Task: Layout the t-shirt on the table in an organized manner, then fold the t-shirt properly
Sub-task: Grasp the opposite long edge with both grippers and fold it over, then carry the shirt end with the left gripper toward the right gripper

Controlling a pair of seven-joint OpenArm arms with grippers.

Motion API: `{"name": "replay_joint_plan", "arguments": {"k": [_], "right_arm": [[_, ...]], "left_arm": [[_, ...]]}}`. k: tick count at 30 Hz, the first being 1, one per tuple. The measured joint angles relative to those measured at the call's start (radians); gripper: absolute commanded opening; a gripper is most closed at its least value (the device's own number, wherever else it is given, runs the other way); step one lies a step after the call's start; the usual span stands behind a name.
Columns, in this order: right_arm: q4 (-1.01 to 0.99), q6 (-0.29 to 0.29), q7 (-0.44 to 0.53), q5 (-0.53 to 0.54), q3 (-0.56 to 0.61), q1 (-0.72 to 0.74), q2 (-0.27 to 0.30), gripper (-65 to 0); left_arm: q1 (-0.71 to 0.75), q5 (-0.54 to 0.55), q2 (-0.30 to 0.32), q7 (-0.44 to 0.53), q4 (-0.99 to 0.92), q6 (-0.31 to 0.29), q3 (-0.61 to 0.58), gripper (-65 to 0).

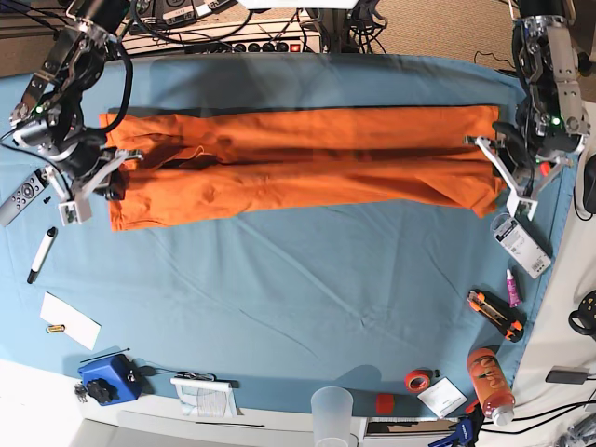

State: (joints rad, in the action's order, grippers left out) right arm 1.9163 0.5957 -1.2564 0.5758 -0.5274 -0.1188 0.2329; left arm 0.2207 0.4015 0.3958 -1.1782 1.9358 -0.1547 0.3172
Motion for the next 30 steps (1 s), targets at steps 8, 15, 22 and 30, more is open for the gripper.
{"name": "replay_joint_plan", "arguments": {"k": [8,15,22,30], "right_arm": [[0.0,0.0,0.011,-0.001,-0.015,-0.014,0.0,-65.0],[0.0,0.0,0.01,0.002,-0.036,-0.058,-0.002,-65.0],[0.0,0.0,0.015,-0.001,-0.036,-0.105,-0.003,-65.0],[0.0,0.013,-0.02,-0.002,-0.036,-0.105,-0.003,-54.0]], "left_arm": [[0.045,0.0,0.0,0.0,0.0,0.0,0.0,-65.0],[0.065,0.0,-0.002,-0.003,0.0,0.0,0.0,-65.0],[0.069,0.0,-0.002,-0.004,0.0,0.0,0.0,-65.0],[0.069,-0.008,-0.002,-0.034,0.001,0.001,0.0,-31.7]]}}
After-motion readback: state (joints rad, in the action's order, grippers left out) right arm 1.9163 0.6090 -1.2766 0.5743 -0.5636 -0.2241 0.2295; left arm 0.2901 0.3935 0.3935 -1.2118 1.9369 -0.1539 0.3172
